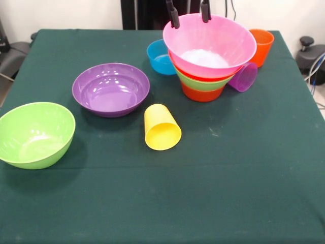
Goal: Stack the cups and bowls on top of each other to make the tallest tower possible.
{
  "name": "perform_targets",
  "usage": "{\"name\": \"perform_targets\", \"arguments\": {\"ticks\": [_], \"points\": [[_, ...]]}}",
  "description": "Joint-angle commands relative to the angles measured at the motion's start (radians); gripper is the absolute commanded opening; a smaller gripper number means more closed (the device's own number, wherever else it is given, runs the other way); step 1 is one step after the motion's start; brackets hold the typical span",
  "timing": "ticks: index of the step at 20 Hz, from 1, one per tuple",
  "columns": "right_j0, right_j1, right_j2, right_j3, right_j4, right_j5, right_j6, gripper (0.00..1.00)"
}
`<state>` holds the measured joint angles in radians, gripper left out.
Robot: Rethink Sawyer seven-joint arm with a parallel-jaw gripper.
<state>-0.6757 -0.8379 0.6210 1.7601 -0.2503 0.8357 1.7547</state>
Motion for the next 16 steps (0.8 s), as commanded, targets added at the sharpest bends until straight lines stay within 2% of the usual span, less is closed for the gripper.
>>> {"name": "perform_targets", "arguments": {"ticks": [1,16], "points": [[0.017,0.014,-0.037,-0.010,-0.064,0.003,-0.017,1.00],[0.017,0.012,-0.037,-0.002,-0.070,0.009,-0.019,1.00]]}}
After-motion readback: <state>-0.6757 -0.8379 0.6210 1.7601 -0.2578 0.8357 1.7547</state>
